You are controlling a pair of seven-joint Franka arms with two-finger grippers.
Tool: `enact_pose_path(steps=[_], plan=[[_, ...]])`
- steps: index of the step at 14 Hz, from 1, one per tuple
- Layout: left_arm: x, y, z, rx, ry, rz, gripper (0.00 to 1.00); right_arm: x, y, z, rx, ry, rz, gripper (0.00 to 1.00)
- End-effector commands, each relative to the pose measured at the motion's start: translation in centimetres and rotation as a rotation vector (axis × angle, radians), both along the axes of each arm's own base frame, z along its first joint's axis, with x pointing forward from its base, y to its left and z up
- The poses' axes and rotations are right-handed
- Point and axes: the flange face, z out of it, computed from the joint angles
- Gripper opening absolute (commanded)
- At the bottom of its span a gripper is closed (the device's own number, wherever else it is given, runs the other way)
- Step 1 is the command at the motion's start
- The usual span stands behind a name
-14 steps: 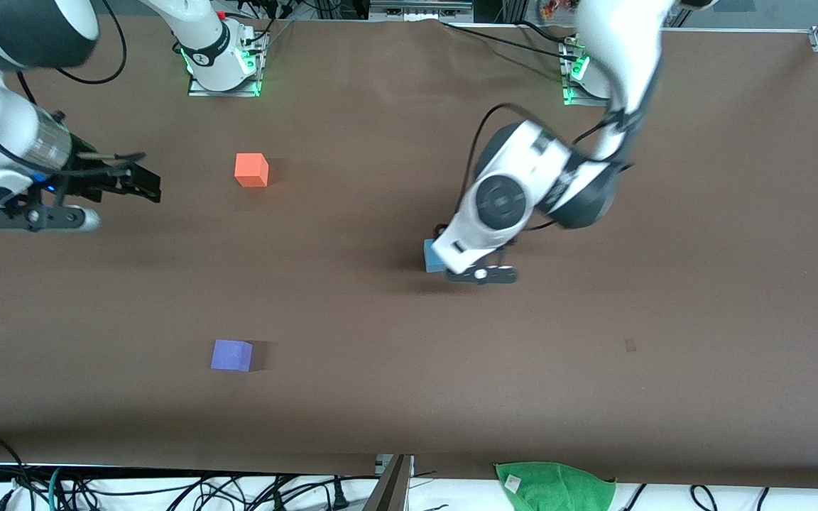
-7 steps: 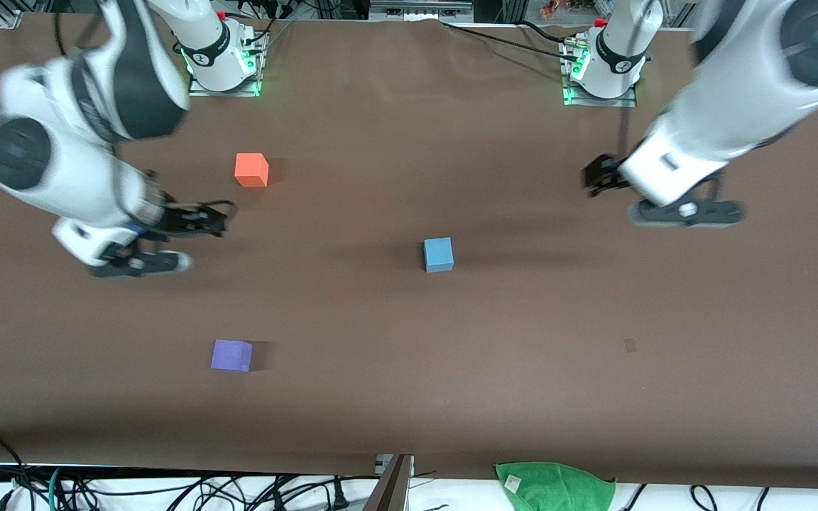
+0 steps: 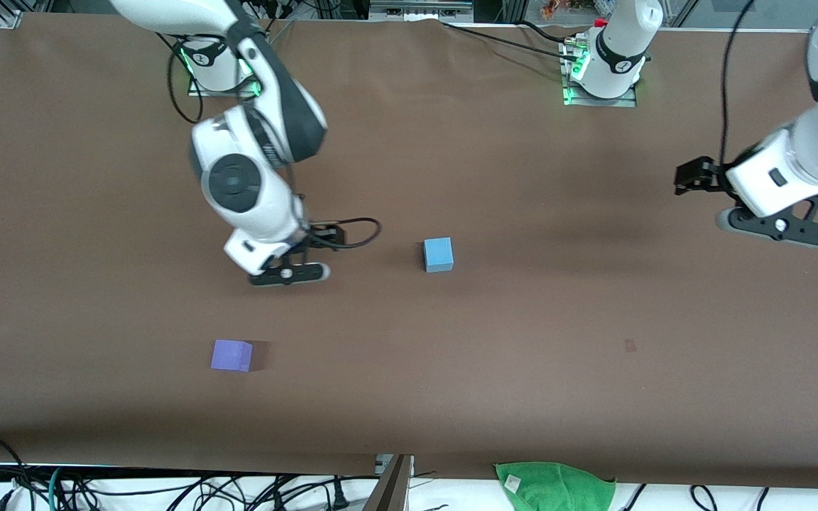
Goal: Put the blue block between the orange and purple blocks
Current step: 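Grasp the blue cube with the right gripper while the left gripper withdraws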
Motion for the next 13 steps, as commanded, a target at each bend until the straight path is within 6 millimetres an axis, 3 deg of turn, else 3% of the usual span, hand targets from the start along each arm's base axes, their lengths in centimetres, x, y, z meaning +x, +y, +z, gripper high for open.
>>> enact_pose_path(steps=[1, 4, 5, 6, 9, 11, 13], plan=[[-1.4, 1.7, -0.2, -0.004, -0.010, -0.050, 1.00, -2.5, 7.1, -3.6, 0.044, -0.057, -0.112, 1.00], [-5.1, 1.4, -1.1, 0.008, -0.079, -0.041, 1.00, -6.2, 15.3, -8.3, 0.064, -0.087, -0.158, 1.00], [-6.4, 1.2, -1.7, 0.016, -0.095, -0.003, 1.00, -6.5, 16.8, -9.3, 0.074, -0.101, -0.174, 1.00], [-6.4, 1.3, -1.5, 0.022, -0.100, 0.037, 1.00, -7.2, 17.9, -10.1, 0.076, -0.116, -0.159, 1.00], [-5.0, 1.7, -0.6, 0.025, -0.122, 0.079, 1.00, -7.3, 18.2, -10.4, 0.066, -0.160, -0.114, 1.00], [-4.3, 3.2, -0.9, 0.000, -0.124, 0.131, 1.00, -7.3, 18.2, -10.4, 0.054, -0.175, -0.095, 1.00], [-1.4, 3.8, -0.7, 0.025, -0.143, 0.211, 1.00, -8.0, 18.9, -10.8, 0.061, -0.180, -0.089, 1.00]])
